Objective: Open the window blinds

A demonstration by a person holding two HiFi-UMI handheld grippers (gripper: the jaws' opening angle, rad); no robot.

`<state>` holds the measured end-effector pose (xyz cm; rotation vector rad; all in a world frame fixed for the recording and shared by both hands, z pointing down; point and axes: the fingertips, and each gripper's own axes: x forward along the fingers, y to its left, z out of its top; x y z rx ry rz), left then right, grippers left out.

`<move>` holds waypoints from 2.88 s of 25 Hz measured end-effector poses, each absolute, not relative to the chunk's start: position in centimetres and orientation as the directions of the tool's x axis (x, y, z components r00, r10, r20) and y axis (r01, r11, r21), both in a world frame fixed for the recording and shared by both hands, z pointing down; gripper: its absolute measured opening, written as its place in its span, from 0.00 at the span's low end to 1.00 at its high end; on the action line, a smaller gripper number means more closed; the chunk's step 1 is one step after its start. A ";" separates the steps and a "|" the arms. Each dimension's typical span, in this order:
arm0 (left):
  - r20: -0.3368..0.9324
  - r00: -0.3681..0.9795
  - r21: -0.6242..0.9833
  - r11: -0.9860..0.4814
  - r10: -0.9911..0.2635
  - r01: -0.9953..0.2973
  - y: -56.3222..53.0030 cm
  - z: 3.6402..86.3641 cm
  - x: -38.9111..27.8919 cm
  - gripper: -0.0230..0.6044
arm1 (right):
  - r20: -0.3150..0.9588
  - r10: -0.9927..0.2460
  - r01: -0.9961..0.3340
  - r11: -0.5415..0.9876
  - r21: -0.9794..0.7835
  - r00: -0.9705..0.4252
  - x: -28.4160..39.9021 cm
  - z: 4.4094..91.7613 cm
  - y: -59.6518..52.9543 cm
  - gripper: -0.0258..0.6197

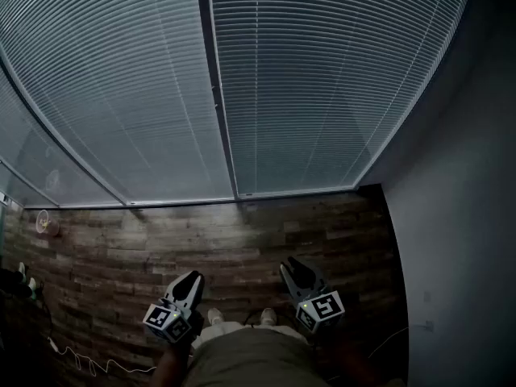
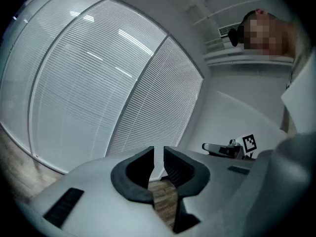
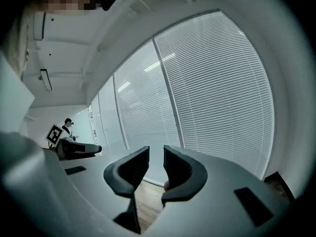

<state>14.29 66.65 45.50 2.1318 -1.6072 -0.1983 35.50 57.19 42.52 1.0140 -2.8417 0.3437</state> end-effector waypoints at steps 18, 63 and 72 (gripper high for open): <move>0.173 0.277 0.425 -0.183 -0.945 -0.887 67.3 46.0 19.4 0.15 | 0.198 -0.560 -0.591 0.788 -0.174 -0.805 40.2 43.6 58.3 0.19; 0.164 0.323 0.413 -0.233 -0.932 -0.881 60.0 46.7 1.0 0.06 | 0.203 -0.625 -0.653 0.747 -0.127 -0.754 24.4 41.9 51.1 0.19; 0.140 0.379 0.438 -0.286 -0.915 -0.852 60.4 46.9 -2.7 0.05 | 0.192 -0.663 -0.687 0.720 -0.101 -0.723 21.2 41.7 50.0 0.19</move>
